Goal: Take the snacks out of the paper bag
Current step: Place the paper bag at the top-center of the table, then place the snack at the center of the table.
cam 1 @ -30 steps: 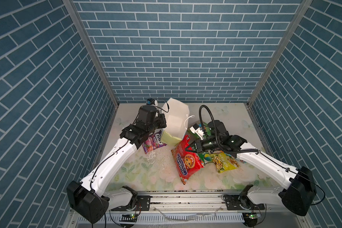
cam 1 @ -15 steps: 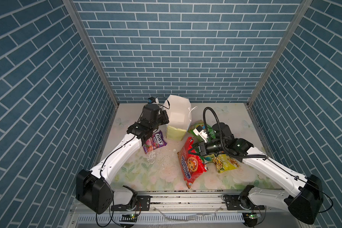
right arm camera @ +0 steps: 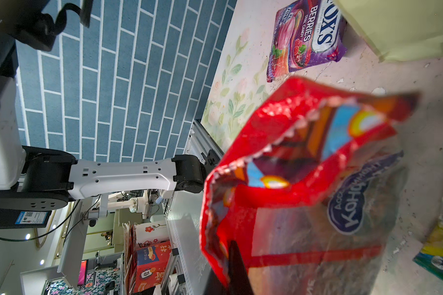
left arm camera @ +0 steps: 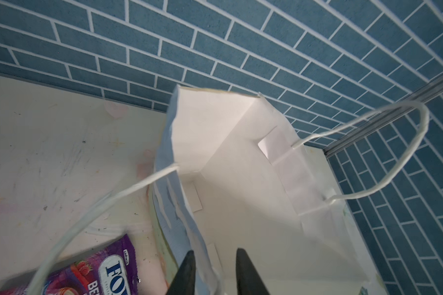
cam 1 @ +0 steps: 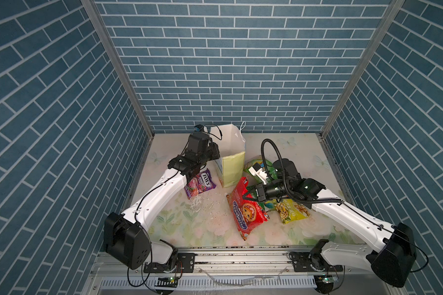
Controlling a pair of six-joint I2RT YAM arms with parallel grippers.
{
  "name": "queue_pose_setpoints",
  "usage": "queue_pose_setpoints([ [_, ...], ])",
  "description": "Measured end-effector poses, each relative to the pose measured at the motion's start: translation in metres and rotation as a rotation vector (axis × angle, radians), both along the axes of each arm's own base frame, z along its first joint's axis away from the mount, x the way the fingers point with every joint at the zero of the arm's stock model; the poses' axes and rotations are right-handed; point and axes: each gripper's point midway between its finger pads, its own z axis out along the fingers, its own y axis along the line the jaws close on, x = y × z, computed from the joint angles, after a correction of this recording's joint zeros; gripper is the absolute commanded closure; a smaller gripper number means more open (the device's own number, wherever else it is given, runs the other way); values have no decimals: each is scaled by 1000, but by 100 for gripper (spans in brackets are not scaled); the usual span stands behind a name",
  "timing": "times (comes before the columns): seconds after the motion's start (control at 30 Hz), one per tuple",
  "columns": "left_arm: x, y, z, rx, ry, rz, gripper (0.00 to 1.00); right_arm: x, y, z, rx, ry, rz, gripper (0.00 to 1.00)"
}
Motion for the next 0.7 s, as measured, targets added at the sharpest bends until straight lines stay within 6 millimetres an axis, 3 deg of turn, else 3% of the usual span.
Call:
queue_pose_setpoints([
  [0.2, 3, -2, 0, 14, -3, -9, 62, 1, 2, -4, -8, 9, 0, 100],
  [0.4, 5, -5, 21, 24, -50, -33, 49, 4, 4, -4, -2, 6, -2, 100],
  [0.57, 1, -3, 38, 47, -86, -54, 52, 7, 7, 1, 19, -2, -9, 100],
  [0.7, -17, 9, 58, 74, -123, -54, 52, 9, 8, 1, 28, -5, -13, 100],
])
